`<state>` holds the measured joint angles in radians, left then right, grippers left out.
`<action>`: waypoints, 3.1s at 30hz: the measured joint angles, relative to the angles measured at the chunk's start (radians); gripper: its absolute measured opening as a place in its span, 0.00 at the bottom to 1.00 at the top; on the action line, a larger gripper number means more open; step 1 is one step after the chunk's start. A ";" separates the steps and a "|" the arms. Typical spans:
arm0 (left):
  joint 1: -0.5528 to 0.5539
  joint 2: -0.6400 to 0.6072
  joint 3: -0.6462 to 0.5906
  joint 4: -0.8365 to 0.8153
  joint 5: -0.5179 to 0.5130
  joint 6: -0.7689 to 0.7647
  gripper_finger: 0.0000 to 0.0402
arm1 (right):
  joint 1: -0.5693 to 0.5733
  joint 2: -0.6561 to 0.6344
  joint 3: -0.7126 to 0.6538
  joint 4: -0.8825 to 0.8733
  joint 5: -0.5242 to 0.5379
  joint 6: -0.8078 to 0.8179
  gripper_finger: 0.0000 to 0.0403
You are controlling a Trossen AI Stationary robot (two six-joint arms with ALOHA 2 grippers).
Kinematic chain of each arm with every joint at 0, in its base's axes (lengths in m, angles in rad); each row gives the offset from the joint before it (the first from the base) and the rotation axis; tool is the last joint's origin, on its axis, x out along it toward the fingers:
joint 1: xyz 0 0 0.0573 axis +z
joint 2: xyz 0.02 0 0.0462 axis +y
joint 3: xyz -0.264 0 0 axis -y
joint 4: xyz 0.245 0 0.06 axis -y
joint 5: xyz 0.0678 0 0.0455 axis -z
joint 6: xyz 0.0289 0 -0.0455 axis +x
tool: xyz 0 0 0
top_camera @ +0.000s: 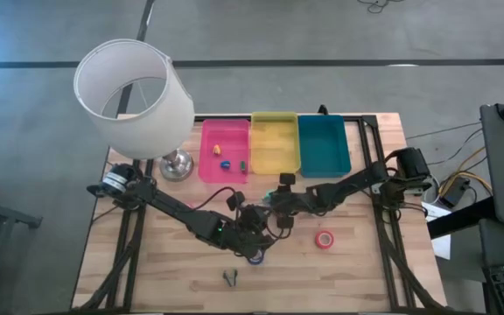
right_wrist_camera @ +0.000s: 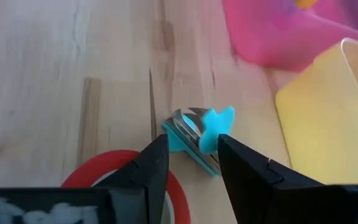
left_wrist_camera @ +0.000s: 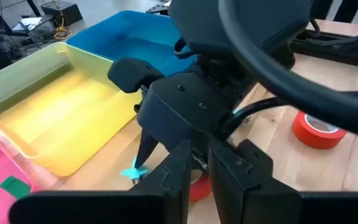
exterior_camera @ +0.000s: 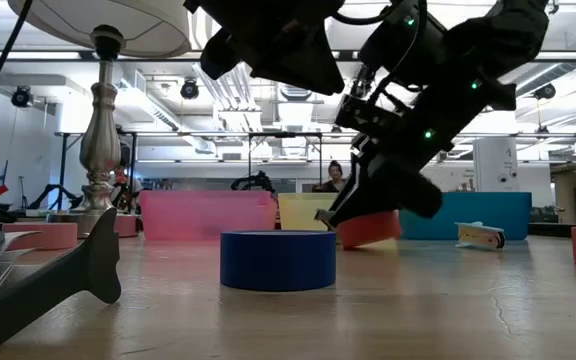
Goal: Pick and place Stapler, Stapler remover, tape
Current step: Put the left blue staple remover into the yellow bin
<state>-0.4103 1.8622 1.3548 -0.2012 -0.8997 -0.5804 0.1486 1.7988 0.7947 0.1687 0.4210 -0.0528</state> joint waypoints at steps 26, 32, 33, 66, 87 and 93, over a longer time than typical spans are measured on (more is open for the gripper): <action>0.000 0.000 -0.001 -0.001 0.002 0.003 0.14 | -0.019 0.031 -0.002 0.086 -0.002 -0.002 0.02; 0.000 0.000 -0.001 -0.001 0.003 0.004 0.14 | -0.016 0.022 0.005 0.043 -0.003 -0.006 0.02; 0.000 0.000 -0.001 -0.001 0.004 0.004 0.14 | -0.016 0.020 0.011 0.021 -0.003 -0.006 0.02; -0.213 -0.152 -0.002 -0.215 -0.004 -0.056 0.08 | -0.018 0.003 0.264 -0.350 -0.072 -0.082 0.32; -0.289 -0.180 -0.003 -0.352 -0.116 -0.195 0.07 | -0.104 0.151 0.252 -0.206 -0.160 -0.139 0.42; -0.289 -0.180 -0.018 -0.355 -0.117 -0.193 0.07 | -0.105 0.174 0.270 -0.218 -0.197 -0.165 0.37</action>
<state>-0.6994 1.6825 1.3367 -0.5567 -1.0164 -0.7732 0.0441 1.9723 1.0649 -0.0494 0.2245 -0.2176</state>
